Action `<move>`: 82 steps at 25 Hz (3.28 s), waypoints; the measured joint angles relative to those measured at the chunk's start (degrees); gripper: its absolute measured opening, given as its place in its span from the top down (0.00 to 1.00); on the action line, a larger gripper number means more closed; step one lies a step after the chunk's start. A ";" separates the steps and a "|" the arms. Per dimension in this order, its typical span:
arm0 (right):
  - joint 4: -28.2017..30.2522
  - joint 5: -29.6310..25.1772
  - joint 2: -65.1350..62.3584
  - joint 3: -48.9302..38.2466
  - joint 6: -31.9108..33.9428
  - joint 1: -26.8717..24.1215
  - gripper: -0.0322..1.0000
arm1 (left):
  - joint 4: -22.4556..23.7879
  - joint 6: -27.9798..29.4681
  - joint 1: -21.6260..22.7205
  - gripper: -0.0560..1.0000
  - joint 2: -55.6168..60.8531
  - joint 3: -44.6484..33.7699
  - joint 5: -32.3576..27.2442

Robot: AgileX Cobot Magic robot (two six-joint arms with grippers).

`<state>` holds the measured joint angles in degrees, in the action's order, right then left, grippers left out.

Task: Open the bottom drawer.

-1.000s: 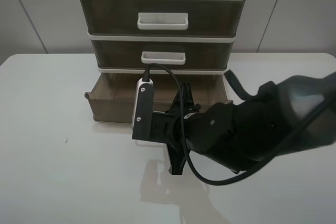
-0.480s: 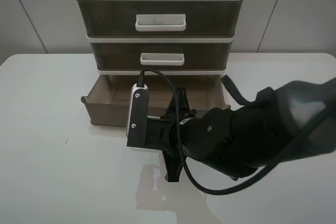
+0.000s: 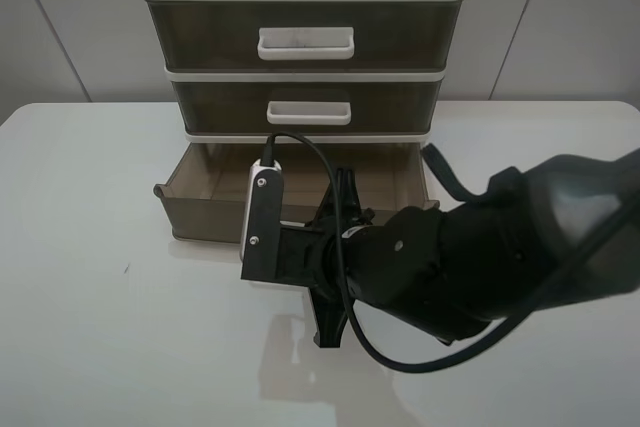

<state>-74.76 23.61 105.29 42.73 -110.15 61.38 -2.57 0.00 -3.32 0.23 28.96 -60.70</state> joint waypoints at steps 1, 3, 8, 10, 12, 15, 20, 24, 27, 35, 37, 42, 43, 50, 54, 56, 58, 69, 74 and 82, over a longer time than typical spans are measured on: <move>-0.06 -0.11 0.00 0.00 0.00 0.00 0.86 | 0.00 0.00 0.00 0.24 0.00 0.00 0.00; 1.19 -2.79 -0.42 0.27 -0.05 0.50 0.81 | 0.00 0.00 0.00 0.24 0.00 0.00 0.00; 2.99 -6.31 -1.30 0.74 -0.25 1.85 0.59 | 0.00 0.00 0.00 0.24 0.00 0.00 0.00; 3.27 -6.22 -1.30 0.74 -0.25 1.80 0.53 | 0.00 0.00 0.00 0.24 0.00 0.00 0.00; 3.56 -6.15 -1.35 0.74 -0.25 1.80 0.49 | 0.00 0.00 0.00 0.24 0.00 0.00 0.00; 3.68 -6.16 -2.41 0.74 -0.25 1.80 0.48 | 0.00 0.00 0.00 0.24 0.00 0.00 0.00; 3.75 -7.33 -6.43 0.74 -0.25 1.80 0.47 | 0.00 0.00 0.00 0.24 0.00 0.00 0.00; 2.86 -9.10 -10.39 0.74 -0.25 1.80 0.44 | 0.00 0.00 0.00 0.24 0.00 0.00 0.00; 2.01 -9.70 -13.14 0.74 -0.25 1.80 0.44 | 0.00 0.00 0.00 0.24 0.00 0.00 0.00; -3.79 -8.55 -18.56 0.74 -0.25 1.80 0.44 | 0.00 0.00 0.00 0.24 0.00 0.00 0.00; -4.00 -6.59 -19.27 0.74 0.36 1.80 0.44 | 0.00 0.00 0.00 0.24 0.00 0.00 0.00; -4.42 -5.91 -20.69 0.69 7.20 1.80 0.44 | 0.00 0.00 0.00 0.24 0.00 0.00 0.00; -4.24 -6.32 -21.12 0.69 9.18 1.80 0.44 | 0.00 0.00 0.00 0.24 0.00 0.00 0.00; 5.90 -10.50 -25.06 -1.11 32.17 -2.61 0.44 | 0.00 0.00 0.00 0.24 0.00 0.00 0.00; 16.76 -15.09 -28.26 -5.17 52.62 -12.02 0.44 | 0.00 0.00 0.00 0.24 0.00 0.00 0.00; 23.50 -19.46 -30.19 -6.85 62.63 -17.61 0.44 | 0.00 0.00 0.00 0.24 0.00 0.00 0.00; 30.78 -26.14 -32.32 -7.67 73.16 -23.63 0.44 | 0.00 0.00 0.00 0.24 0.00 0.00 0.00; 68.13 -59.29 -52.71 -7.90 111.99 -55.70 0.44 | 0.00 0.00 0.00 0.24 0.00 0.00 0.00; 72.19 -67.95 -71.29 -7.90 112.71 -63.12 0.42 | 0.00 0.00 0.00 0.24 0.00 0.00 0.00; 79.16 -82.60 -92.58 -7.90 115.08 -63.81 0.36 | 0.00 0.00 0.00 0.24 0.00 0.00 0.00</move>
<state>4.40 -58.99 12.71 34.83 4.93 -2.43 -2.57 0.00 -3.32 0.23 28.96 -60.70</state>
